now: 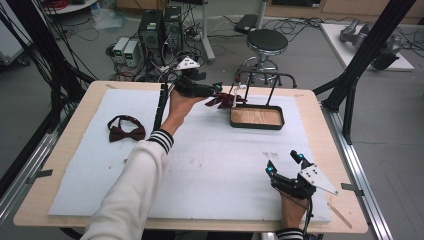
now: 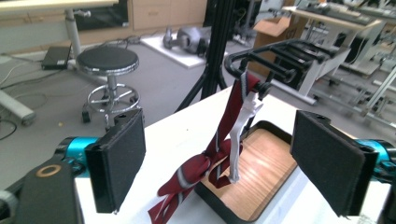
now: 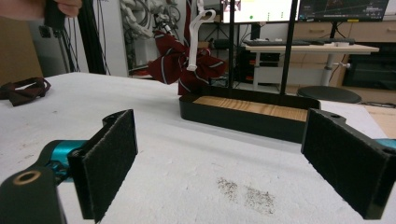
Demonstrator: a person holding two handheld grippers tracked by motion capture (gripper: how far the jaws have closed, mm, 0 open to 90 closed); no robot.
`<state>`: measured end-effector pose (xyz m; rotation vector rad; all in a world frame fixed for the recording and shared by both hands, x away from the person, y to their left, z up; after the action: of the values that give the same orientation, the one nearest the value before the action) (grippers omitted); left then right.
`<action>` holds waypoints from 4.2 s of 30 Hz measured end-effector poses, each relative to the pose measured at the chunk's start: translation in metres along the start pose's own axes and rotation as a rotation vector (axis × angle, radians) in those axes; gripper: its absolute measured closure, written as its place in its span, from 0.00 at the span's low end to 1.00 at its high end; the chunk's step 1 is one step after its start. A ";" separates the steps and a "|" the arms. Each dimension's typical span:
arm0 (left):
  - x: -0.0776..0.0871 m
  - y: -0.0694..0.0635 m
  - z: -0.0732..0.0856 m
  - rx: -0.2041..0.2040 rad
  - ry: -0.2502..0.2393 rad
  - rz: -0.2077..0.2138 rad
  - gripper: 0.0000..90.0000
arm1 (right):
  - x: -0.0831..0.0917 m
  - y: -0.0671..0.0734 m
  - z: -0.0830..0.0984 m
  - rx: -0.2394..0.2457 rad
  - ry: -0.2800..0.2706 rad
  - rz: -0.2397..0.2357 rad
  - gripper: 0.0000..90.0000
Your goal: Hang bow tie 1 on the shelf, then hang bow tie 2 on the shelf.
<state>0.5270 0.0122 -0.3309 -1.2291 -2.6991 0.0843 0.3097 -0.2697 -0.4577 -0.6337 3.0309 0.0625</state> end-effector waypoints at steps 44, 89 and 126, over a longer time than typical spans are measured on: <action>0.203 -0.014 0.031 -0.120 -0.153 -0.040 0.20 | 0.001 0.001 0.000 0.006 -0.005 0.000 0.11; 0.235 0.008 0.068 -0.127 0.028 -0.124 0.21 | 0.001 0.001 0.000 0.009 -0.010 0.001 0.11; 0.218 0.087 0.086 -0.156 0.593 -0.182 0.27 | 0.001 0.001 0.000 0.008 -0.013 -0.002 0.11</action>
<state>0.4358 0.2351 -0.3969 -0.8574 -2.2993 -0.4489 0.3082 -0.2696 -0.4572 -0.6329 3.0168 0.0545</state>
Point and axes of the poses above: each handheld gripper's, and its own axes: x roughly backward along the jaws, z roughly out of its underside, y roughly to its left, the point moved 6 cm from there along -x, roughly forward along the jaws, and after that the axes turned 7 degrees about -y, right-handed, at the moved point
